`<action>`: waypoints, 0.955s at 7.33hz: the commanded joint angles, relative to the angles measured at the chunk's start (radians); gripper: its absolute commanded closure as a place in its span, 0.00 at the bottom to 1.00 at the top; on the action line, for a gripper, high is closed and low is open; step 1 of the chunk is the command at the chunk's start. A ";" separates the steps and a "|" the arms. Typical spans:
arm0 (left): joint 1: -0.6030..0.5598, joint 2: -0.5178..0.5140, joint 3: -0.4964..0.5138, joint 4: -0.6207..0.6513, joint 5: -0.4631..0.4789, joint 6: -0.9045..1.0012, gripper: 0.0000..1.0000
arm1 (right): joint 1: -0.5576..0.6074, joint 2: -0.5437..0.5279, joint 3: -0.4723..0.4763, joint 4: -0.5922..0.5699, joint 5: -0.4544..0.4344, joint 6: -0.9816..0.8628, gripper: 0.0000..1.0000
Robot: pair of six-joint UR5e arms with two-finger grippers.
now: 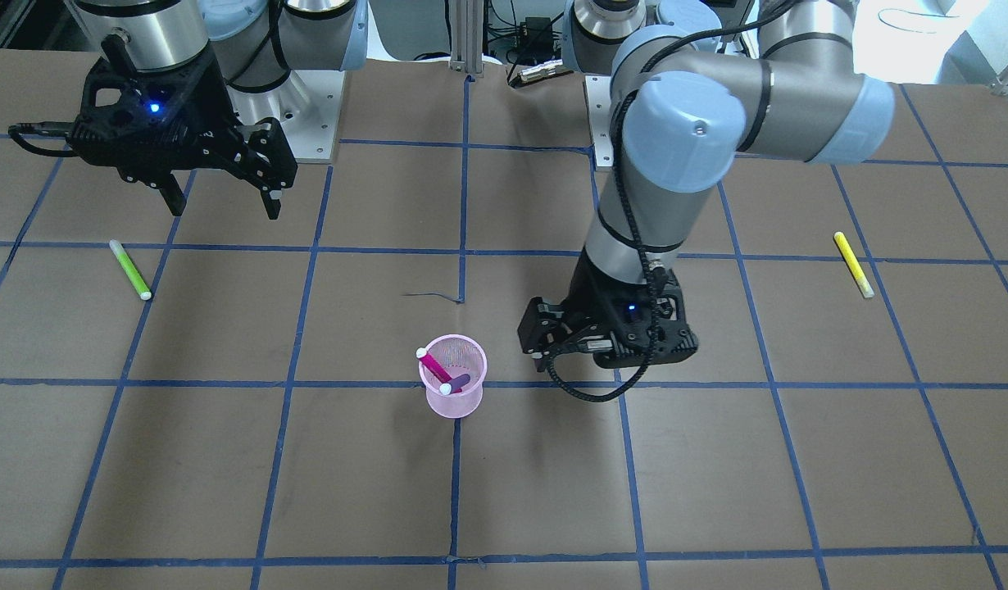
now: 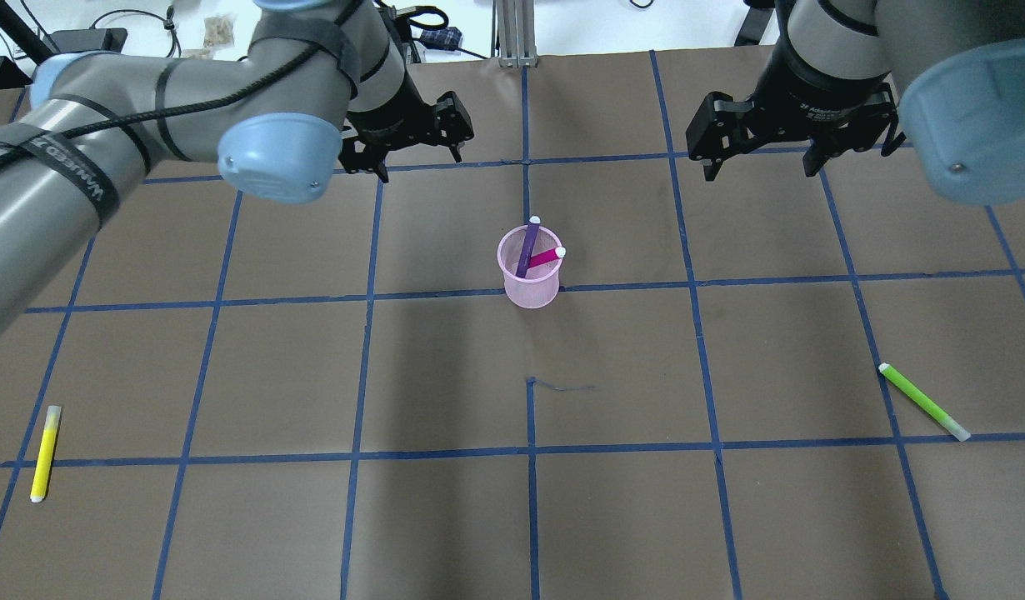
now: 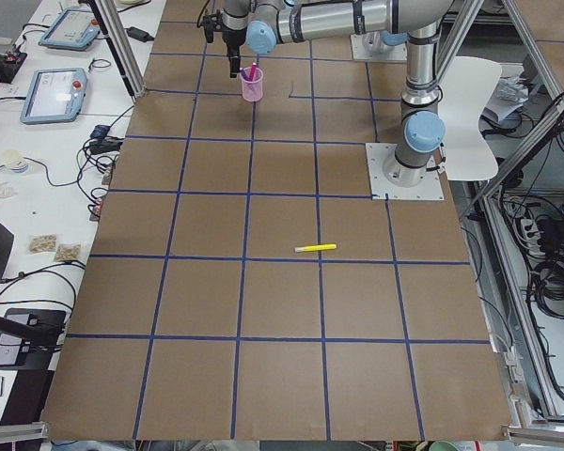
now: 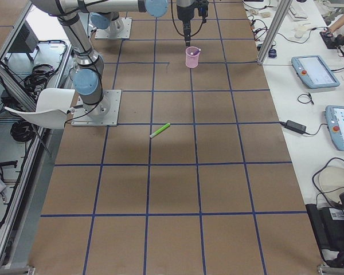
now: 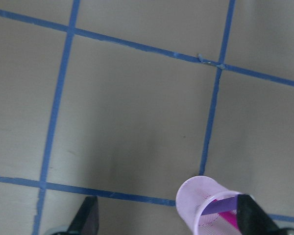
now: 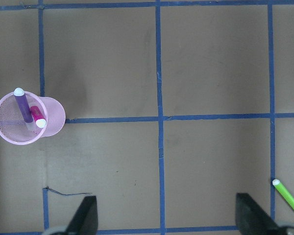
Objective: Insert purple and pink pens into pink cup
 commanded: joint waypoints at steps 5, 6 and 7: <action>0.208 0.223 -0.063 -0.359 0.042 0.366 0.00 | 0.000 0.000 0.001 0.000 0.000 0.003 0.00; 0.205 0.276 -0.098 -0.351 0.042 0.354 0.00 | 0.000 0.000 0.002 0.000 0.000 0.005 0.00; 0.198 0.315 -0.112 -0.354 0.063 0.326 0.00 | 0.000 0.000 0.004 0.000 0.000 0.005 0.00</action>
